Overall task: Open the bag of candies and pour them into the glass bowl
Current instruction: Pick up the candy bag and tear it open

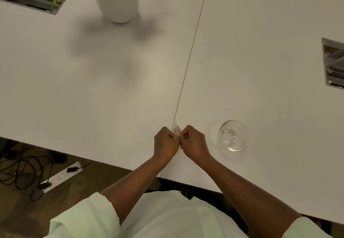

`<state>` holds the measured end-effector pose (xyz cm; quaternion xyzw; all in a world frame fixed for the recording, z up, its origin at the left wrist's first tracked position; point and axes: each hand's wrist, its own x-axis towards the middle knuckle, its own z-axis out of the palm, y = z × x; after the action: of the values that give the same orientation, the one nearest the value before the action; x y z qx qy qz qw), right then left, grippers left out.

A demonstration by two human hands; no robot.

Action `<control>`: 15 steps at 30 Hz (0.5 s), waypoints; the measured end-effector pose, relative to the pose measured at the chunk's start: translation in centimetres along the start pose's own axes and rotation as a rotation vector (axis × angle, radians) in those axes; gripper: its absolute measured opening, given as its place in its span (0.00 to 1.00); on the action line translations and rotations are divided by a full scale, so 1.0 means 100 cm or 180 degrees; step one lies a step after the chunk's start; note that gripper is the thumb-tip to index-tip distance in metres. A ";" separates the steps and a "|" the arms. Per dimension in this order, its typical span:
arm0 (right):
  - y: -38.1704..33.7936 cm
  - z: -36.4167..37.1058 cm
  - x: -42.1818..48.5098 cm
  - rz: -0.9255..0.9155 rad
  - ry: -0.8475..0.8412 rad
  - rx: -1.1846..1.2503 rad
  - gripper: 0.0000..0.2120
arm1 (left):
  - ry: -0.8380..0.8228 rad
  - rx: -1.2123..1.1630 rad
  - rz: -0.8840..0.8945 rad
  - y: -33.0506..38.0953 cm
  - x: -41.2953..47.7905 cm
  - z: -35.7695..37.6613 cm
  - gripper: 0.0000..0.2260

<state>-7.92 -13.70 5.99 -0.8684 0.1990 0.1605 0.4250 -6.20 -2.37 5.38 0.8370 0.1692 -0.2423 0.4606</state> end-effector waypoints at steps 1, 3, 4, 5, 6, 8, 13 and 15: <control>0.000 0.001 -0.001 0.0003 -0.0002 0.0019 0.03 | -0.0035 -0.0004 -0.0014 0.000 0.000 -0.001 0.03; 0.002 0.001 -0.002 0.0028 -0.0001 0.0047 0.03 | -0.0211 -0.0078 -0.0122 0.000 0.001 -0.004 0.04; 0.003 0.000 -0.002 0.0040 0.0013 0.0064 0.03 | -0.0355 -0.0165 -0.0205 -0.001 0.001 -0.007 0.04; 0.004 -0.001 -0.001 0.0072 0.0026 0.0109 0.03 | -0.0537 -0.0275 -0.0291 -0.002 0.001 -0.010 0.05; 0.005 -0.003 0.000 0.0141 0.0022 0.0198 0.02 | -0.0730 -0.0368 -0.0349 -0.004 0.002 -0.013 0.06; 0.004 -0.007 0.002 0.0308 -0.0102 0.0438 0.03 | -0.0973 -0.0426 -0.0317 -0.008 0.002 -0.018 0.07; 0.003 -0.009 -0.002 0.0312 -0.0416 0.0379 0.08 | -0.0808 -0.0384 -0.0066 -0.013 0.000 -0.018 0.04; 0.004 -0.009 -0.005 0.0219 -0.0615 0.0038 0.14 | -0.0798 -0.0360 -0.0022 -0.012 -0.001 -0.018 0.05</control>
<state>-8.40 -14.55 6.51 -0.8389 0.1878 0.2568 0.4416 -6.45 -0.22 5.42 0.7723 0.1266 -0.3367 0.5237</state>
